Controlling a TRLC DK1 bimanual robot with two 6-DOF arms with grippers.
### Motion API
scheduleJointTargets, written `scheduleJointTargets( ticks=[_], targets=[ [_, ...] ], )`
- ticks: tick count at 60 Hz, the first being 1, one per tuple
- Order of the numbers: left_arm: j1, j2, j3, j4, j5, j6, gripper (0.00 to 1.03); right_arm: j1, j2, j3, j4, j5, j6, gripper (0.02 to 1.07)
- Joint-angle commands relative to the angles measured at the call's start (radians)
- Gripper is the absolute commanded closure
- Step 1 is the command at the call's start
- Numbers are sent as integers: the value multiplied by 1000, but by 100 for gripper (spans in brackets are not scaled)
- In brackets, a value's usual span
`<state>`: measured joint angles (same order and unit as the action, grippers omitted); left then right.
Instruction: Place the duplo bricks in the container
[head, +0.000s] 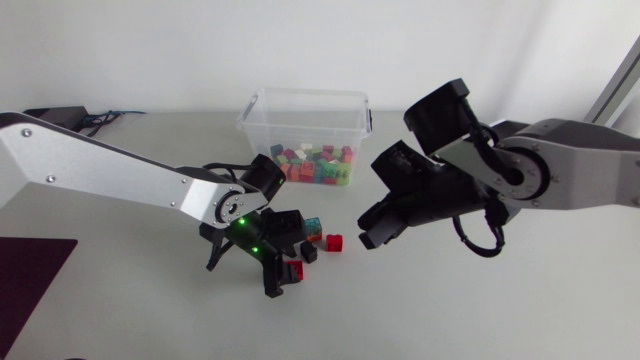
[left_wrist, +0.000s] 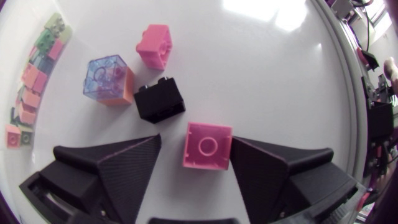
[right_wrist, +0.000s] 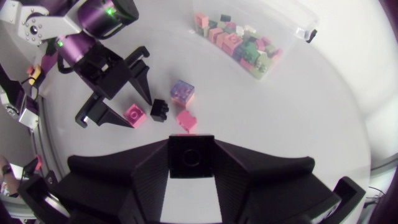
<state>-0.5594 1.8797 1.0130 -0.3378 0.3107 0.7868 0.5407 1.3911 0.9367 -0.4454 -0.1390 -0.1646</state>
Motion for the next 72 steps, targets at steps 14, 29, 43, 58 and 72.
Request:
scheduleJointTargets(
  ticks=[14,29,43,58,72],
  targets=[
    [29,-34,18,-33,27,15,92,-28,66,126,76,-17,14,72],
    [73,-126,72,-109,33,-11,93,-39,172,212,195,-17,59,72],
    [121,-197,148,-109,54,-115,93,-59,290,313,312,19,97,72],
    [168,-228,203,-102,64,-175,93,-88,413,424,393,45,116,72],
    [184,-212,260,-84,64,-216,93,-113,465,476,471,67,126,72]
  ],
)
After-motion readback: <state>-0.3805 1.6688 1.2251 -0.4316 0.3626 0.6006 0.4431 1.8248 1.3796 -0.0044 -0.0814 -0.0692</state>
